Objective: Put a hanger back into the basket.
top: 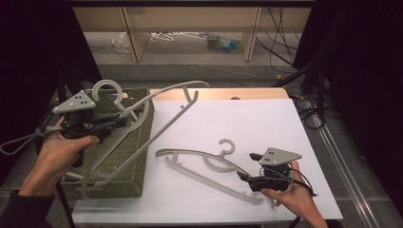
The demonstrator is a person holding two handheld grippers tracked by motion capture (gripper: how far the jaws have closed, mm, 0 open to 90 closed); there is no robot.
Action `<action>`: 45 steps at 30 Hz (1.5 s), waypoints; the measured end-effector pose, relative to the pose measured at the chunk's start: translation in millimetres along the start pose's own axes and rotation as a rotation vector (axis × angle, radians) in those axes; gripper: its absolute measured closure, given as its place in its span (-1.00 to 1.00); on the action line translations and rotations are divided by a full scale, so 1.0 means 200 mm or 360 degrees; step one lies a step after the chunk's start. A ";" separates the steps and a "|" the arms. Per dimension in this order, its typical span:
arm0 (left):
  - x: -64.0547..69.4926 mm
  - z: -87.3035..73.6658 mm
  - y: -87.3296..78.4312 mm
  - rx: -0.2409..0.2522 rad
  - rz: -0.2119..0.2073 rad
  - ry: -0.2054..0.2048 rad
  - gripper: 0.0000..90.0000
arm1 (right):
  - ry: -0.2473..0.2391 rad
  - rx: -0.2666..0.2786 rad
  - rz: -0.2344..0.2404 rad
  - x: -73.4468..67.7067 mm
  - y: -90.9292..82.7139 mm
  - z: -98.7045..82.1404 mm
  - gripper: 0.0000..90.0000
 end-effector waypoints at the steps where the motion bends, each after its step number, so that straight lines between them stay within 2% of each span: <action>1: -0.03 0.00 -0.01 0.0002 0.0023 0.0001 0.78 | 0.0002 0.0002 -0.0001 0.00 0.00 0.00 -0.41; 4: -0.09 0.01 -0.03 0.0015 0.0079 -0.0016 0.78 | 0.0014 -0.0006 -0.0001 0.00 0.00 0.00 -0.44; 5: -0.11 0.02 -0.03 0.0018 0.0120 0.0022 0.78 | 0.0014 -0.0005 -0.0001 0.00 0.00 0.00 -0.45; 7: -0.14 0.02 -0.04 0.0000 0.0166 0.0023 0.78 | 0.0021 -0.0009 0.0004 0.00 0.00 0.00 -0.45; 8: -0.19 0.02 -0.04 -0.0011 0.0207 0.0019 0.78 | 0.0010 -0.0011 0.0012 0.00 0.01 0.00 -0.45; 9: -0.19 0.02 -0.04 -0.0011 0.0207 0.0019 0.78 | 0.0010 -0.0011 0.0012 0.00 0.01 0.00 -0.45; 15: -0.33 -0.01 -0.04 -0.0029 0.0289 -0.0041 0.78 | 0.0006 -0.0005 0.0016 -0.01 0.01 0.00 -0.45; 18: -0.38 -0.04 -0.03 -0.0016 0.0296 -0.0046 0.78 | 0.0006 -0.0006 0.0028 -0.01 0.01 0.00 -0.45; 21: -0.44 -0.08 -0.03 -0.0016 0.0337 -0.0081 0.78 | 0.0013 -0.0010 0.0032 -0.02 0.01 0.00 -0.44; 25: -0.50 -0.14 -0.03 -0.0042 0.0389 -0.0083 0.78 | 0.0010 -0.0010 0.0032 -0.01 0.01 0.00 -0.44; 29: -0.56 -0.19 -0.02 -0.0070 0.0424 -0.0121 0.78 | 0.0010 -0.0008 0.0045 -0.02 0.02 0.00 -0.44; 34: -0.61 -0.24 -0.01 -0.0078 0.0472 -0.0129 0.78 | 0.0013 -0.0007 0.0045 -0.02 0.01 0.00 -0.44; 39: -0.64 -0.30 -0.02 -0.0109 0.0466 -0.0105 0.78 | 0.0013 -0.0008 0.0049 -0.02 0.01 0.00 -0.44; 44: -0.65 -0.36 -0.02 -0.0118 0.0464 -0.0129 0.78 | 0.0009 -0.0011 0.0047 -0.02 0.01 0.00 -0.44; 45: -0.66 -0.37 -0.02 -0.0139 0.0468 -0.0117 0.78 | 0.0008 -0.0012 0.0049 -0.02 0.01 0.00 -0.44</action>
Point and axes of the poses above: each handheld gripper's, and its own axes: y roughly forward along the jaws, z roughly out of its top, x roughly to its right, the point moved 3 cm from there along y, roughly forward along the jaws, and after that the axes turned 5 degrees about -z, right-handed, at the moved point
